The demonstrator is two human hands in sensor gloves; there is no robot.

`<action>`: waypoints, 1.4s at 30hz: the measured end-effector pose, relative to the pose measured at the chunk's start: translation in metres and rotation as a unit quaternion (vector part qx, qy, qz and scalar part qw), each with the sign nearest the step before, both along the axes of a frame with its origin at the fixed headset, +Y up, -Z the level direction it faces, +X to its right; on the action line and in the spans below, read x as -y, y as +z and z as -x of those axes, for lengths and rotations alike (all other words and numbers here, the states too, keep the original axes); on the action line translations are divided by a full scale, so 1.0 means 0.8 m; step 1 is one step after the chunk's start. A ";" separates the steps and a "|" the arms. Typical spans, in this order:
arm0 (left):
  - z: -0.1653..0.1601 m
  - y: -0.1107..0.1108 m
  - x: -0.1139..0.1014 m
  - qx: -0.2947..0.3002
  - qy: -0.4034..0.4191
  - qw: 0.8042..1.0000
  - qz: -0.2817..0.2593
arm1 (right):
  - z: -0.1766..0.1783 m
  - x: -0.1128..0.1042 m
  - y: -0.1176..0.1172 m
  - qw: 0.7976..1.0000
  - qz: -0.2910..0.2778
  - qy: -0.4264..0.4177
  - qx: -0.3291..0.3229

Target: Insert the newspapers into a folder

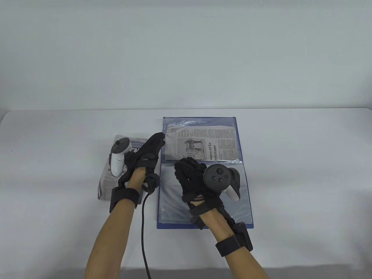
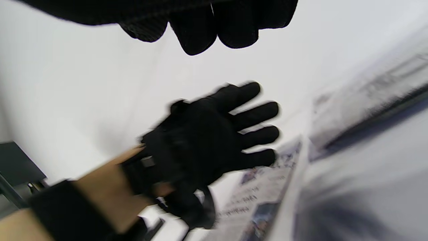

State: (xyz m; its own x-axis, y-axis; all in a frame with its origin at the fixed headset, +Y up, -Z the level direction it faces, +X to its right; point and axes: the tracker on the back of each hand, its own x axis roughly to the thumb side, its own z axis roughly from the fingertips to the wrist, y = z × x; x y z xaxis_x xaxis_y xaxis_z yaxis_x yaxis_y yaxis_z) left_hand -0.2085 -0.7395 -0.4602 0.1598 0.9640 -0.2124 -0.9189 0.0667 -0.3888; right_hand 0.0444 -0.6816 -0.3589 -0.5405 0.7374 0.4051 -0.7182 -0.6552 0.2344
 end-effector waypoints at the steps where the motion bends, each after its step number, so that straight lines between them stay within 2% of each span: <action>1: 0.002 0.009 -0.004 0.006 -0.002 1.000 -0.007 | 0.001 0.002 -0.001 1.000 0.004 0.007 0.001; 7: 0.016 0.085 -0.021 0.043 0.009 0.999 -0.032 | 0.015 0.032 -0.009 0.989 0.064 0.134 -0.020; 9: 0.021 0.105 -0.017 0.053 0.008 0.998 -0.034 | 0.023 0.045 -0.011 0.977 0.089 0.191 -0.027; 11: 0.027 0.117 -0.005 0.050 0.011 0.996 -0.079 | 0.029 0.056 -0.011 0.967 0.096 0.232 -0.034; 12: 0.028 0.118 -0.001 0.043 0.005 0.995 -0.086 | 0.032 0.061 -0.011 0.964 0.098 0.246 -0.035; 14: 0.033 0.116 0.000 0.064 -0.021 0.996 -0.054 | 0.037 0.072 -0.009 0.953 0.112 0.279 -0.041; 18: 0.035 0.117 -0.002 0.042 0.005 0.997 -0.069 | 0.050 0.097 -0.008 0.932 0.132 0.332 -0.054; 21: 0.035 0.118 -0.003 0.049 -0.012 0.996 -0.068 | 0.064 0.114 -0.006 0.900 0.128 0.411 -0.063; 23: 0.035 0.118 -0.002 0.046 -0.014 0.997 -0.068 | 0.068 0.111 -0.004 0.906 0.097 0.410 -0.050; 27: 0.034 0.116 0.002 0.046 -0.018 0.997 -0.056 | 0.067 0.101 -0.004 0.913 0.074 0.400 -0.026; 32: 0.037 0.126 -0.008 -0.024 -0.146 0.988 -0.052 | 0.045 0.077 -0.010 0.947 0.081 0.310 0.002; 34: 0.030 0.128 -0.007 -0.009 -0.192 0.981 -0.022 | 0.037 0.068 -0.010 0.957 0.078 0.280 0.013; 37: 0.012 0.130 0.003 0.052 -0.220 0.973 0.036 | 0.030 0.063 -0.011 0.965 0.075 0.252 0.019; 42: -0.009 0.135 0.000 0.066 -0.256 0.964 0.036 | 0.032 0.064 -0.011 0.967 0.076 0.241 0.019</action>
State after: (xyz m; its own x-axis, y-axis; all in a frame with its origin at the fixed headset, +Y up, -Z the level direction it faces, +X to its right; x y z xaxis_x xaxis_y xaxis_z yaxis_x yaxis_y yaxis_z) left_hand -0.2011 -0.7395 -0.3519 0.6410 0.7350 -0.2210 -0.7149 0.4669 -0.5205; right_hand 0.0191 -0.7325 -0.3675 -0.8488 0.4457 0.2843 -0.3479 -0.8758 0.3345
